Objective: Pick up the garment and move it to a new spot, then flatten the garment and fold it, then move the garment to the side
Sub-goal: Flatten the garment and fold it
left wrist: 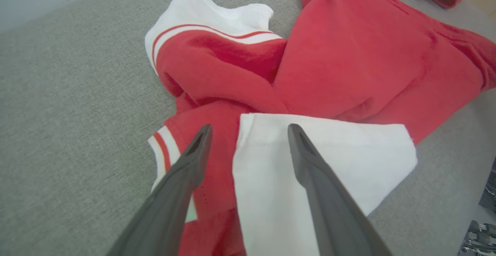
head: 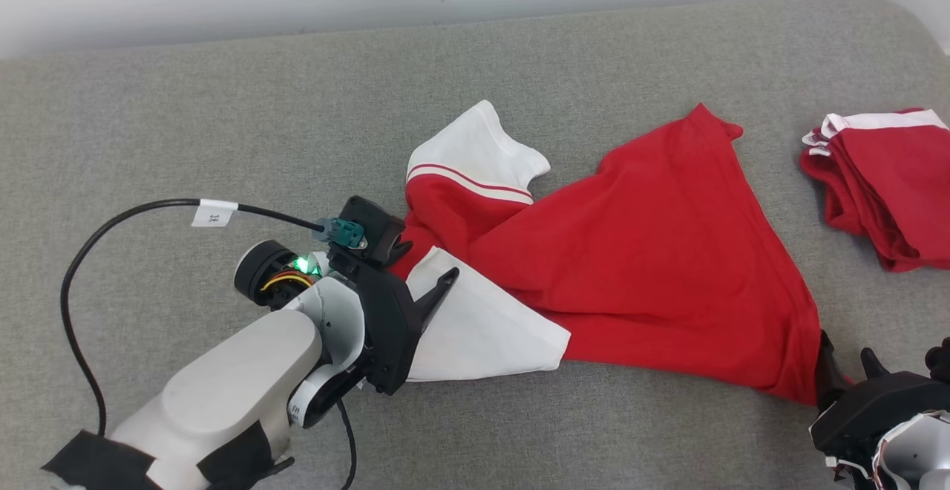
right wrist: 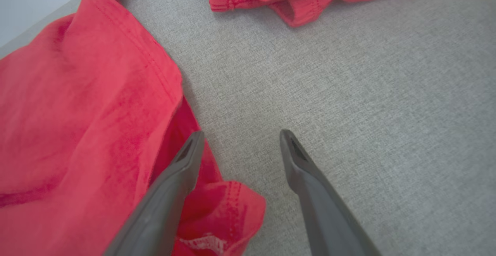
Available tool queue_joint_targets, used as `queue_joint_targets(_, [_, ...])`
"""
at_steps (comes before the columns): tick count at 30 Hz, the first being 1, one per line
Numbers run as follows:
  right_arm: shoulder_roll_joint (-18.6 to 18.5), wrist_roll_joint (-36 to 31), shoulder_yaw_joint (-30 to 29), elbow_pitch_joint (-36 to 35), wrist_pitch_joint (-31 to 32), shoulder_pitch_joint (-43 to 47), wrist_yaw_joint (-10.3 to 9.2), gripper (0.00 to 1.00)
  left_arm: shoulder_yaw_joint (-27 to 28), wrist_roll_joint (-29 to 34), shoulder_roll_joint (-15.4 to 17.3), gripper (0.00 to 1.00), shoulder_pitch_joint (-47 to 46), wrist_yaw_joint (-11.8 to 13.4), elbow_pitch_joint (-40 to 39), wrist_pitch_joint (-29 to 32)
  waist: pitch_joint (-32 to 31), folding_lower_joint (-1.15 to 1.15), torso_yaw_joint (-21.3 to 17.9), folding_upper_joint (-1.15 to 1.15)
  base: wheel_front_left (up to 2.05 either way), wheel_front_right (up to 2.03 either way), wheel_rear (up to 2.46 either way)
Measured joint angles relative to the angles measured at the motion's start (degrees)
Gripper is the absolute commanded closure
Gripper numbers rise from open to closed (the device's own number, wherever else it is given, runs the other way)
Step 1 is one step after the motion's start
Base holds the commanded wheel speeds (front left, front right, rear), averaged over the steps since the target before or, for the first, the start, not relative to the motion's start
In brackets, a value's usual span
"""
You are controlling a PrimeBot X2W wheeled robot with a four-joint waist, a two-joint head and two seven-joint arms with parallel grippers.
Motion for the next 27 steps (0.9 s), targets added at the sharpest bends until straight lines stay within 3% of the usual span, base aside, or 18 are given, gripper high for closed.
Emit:
queue_joint_targets(2, [0.00,0.00,0.26,0.01,0.00,-0.03,0.00,0.00,-0.01,-0.42,0.25,0.13,0.15,0.11,-0.23,0.53,0.04,0.00,-0.08,0.00,0.00,0.00,0.00])
queue_joint_targets(4, [-0.01,0.02,0.52,0.02,0.00,-0.08,0.00,0.00,0.00,-0.75,0.25,0.17,0.32,0.26,-0.43,0.54,0.12,0.00,-0.23,0.00,0.00,0.00,0.00])
queue_joint_targets(5, [-0.01,0.02,0.52,0.02,0.00,-0.08,0.00,0.00,0.00,-0.75,0.25,0.29,0.32,0.26,-0.43,0.54,0.12,0.00,-0.23,0.00,0.00,0.00,0.00])
queue_joint_targets(7, [0.00,0.19,0.62,0.08,-0.01,-0.10,0.00,0.00,0.00,-0.94,0.22,0.35,0.34,0.33,-0.45,0.70,0.21,0.00,-0.44,0.00,0.00,0.00,0.00])
queue_joint_targets(9, [0.00,0.20,0.64,0.11,-0.03,-0.10,0.00,0.00,0.00,-0.98,0.18,0.53,0.34,0.44,-0.33,0.58,0.26,0.00,-0.67,0.00,0.00,0.00,0.00])
queue_joint_targets(10, [-0.01,0.20,0.63,0.12,-0.10,-0.09,0.00,0.00,0.00,-0.97,0.16,0.58,0.34,0.47,-0.25,0.42,0.27,0.00,-0.79,0.00,0.00,0.00,0.00])
queue_joint_targets(11, [-0.01,0.20,0.62,0.14,-0.11,-0.08,0.00,0.00,0.00,-0.96,0.16,0.73,0.33,0.47,-0.16,0.15,0.26,0.00,-0.90,0.00,0.00,0.00,0.00])
queue_joint_targets(14, [-0.01,0.19,0.45,0.14,-0.12,-0.03,0.00,0.00,0.01,-0.60,0.10,0.81,0.32,0.59,-0.03,-0.64,0.08,0.00,-1.00,0.00,0.00,0.00,0.00])
queue_joint_targets(15, [0.00,0.19,0.32,0.14,-0.12,0.01,0.00,0.00,0.01,-0.59,0.12,0.92,0.33,0.59,-0.04,-0.64,-0.01,0.00,-0.96,0.00,0.00,0.00,0.00])
queue_joint_targets(17, [-0.01,0.15,0.07,0.12,-0.12,0.22,0.00,0.00,-0.01,-0.37,0.19,1.00,0.34,0.75,-0.25,-1.16,-0.23,0.00,-0.77,0.00,0.00,0.00,0.00])
queue_joint_targets(22, [0.00,-0.02,-0.07,-0.10,0.16,0.76,0.00,0.00,0.42,0.73,1.07,1.00,1.49,1.59,-3.28,-4.55,-1.12,0.00,0.04,0.00,0.00,0.00,0.00])
queue_joint_targets(27, [0.00,-0.27,-0.67,-1.04,0.69,1.70,0.00,0.00,0.53,1.42,5.16,1.00,6.95,4.55,-12.48,-8.14,-2.15,0.00,1.14,0.00,0.00,0.00,0.00])
